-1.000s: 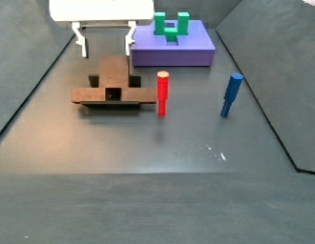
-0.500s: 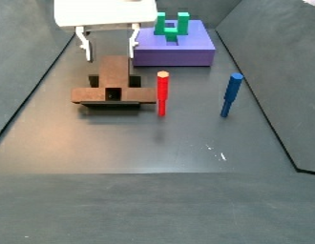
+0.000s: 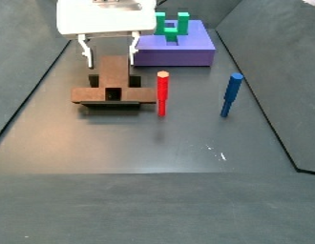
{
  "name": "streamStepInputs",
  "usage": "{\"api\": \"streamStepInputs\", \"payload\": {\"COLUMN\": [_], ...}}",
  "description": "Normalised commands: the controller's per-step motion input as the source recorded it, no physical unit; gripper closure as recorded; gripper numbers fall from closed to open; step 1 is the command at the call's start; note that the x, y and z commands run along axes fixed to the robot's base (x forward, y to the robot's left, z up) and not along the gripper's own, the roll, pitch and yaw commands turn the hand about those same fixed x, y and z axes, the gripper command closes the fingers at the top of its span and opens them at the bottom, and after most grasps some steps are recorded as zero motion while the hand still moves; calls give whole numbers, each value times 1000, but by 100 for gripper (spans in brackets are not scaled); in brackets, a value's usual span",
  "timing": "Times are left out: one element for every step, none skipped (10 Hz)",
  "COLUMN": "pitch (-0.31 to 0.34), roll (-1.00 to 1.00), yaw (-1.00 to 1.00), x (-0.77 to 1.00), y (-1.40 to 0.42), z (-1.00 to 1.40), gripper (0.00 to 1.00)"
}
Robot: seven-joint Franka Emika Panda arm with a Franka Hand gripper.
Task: Pick up the brown object. Move up. Place the brown object on the fixture. Regrasp the brown object. Move to above the board. Insert the brown object.
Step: Regrasp the brown object.
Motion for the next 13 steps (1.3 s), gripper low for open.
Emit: {"api": "streamStepInputs", "payload": {"pitch": [0,86,106,146,140,111,54,34,11,0,0,0,0], "roll": [229,314,389,411,411,337,214,137,91,49,0,0,0], "yaw": [149,74,37,14,0,0,0,0,0,0,0,11,0], "x": [74,0,0,0,0,71,57,17,63,23,0,0,0], "y": [-146,-46,-11,0,-29,-77,-69,-46,-43,-40,-14,0,0], "z": [-151,-111,-100,-66,-69,-77,-109,-74,-54,-89,-111,0,0], "gripper": [0,0,0,0,0,0,0,0,0,0,0,0,0]}}
